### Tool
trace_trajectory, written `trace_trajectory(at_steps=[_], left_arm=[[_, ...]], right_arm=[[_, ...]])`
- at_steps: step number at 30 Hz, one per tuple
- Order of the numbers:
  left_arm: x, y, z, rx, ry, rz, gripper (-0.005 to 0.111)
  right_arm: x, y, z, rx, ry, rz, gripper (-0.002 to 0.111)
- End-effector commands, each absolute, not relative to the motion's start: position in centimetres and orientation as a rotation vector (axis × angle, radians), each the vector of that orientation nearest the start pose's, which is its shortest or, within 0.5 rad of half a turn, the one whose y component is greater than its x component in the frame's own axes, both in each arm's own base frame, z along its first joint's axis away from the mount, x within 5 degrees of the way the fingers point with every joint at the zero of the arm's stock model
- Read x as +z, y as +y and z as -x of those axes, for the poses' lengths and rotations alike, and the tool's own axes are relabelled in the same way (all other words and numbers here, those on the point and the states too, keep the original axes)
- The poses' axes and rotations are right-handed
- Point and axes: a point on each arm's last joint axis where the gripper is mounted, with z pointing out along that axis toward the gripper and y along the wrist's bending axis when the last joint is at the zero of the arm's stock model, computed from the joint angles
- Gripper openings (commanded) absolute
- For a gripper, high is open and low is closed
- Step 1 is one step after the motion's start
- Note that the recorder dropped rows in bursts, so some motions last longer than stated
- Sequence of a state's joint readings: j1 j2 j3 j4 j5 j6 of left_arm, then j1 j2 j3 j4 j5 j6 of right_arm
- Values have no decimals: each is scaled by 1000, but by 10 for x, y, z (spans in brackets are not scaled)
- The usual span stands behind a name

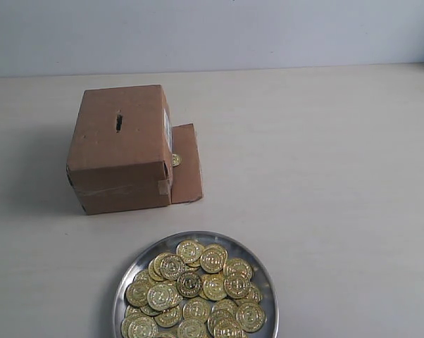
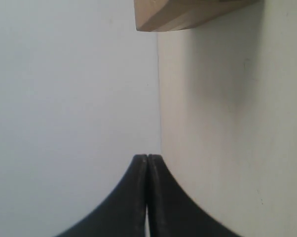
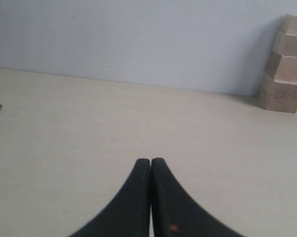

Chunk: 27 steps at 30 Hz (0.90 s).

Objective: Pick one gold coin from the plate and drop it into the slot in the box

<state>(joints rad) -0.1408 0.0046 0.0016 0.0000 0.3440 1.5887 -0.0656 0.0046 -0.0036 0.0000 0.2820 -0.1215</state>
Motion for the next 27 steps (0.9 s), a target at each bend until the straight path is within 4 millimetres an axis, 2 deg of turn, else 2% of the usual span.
trace_trajectory(at_steps=[1,6,8,13,20,27], left_arm=[[184,-10,-53,753,1430,-1209,0],[187,-13,-53,258,1657,-664,0],[186,-13,-53,198,1684,-597,0],[184,-14,-52,162,1721,-578,0],[183,-14,-52,-201,1816,-128,0],[183,-14,-52,-243,1823,-76,0]], right_arm=[[190,-4,-55,-146,1744,49,0],[190,-4,-55,-146,1744,49,0],[190,-4,-55,-146,1744,49,0],[190,-4,-55,-146,1744,49,0],[190,-4,-55,-146,1743,49,0],[190,-4,-55,-146,1743,49,0]])
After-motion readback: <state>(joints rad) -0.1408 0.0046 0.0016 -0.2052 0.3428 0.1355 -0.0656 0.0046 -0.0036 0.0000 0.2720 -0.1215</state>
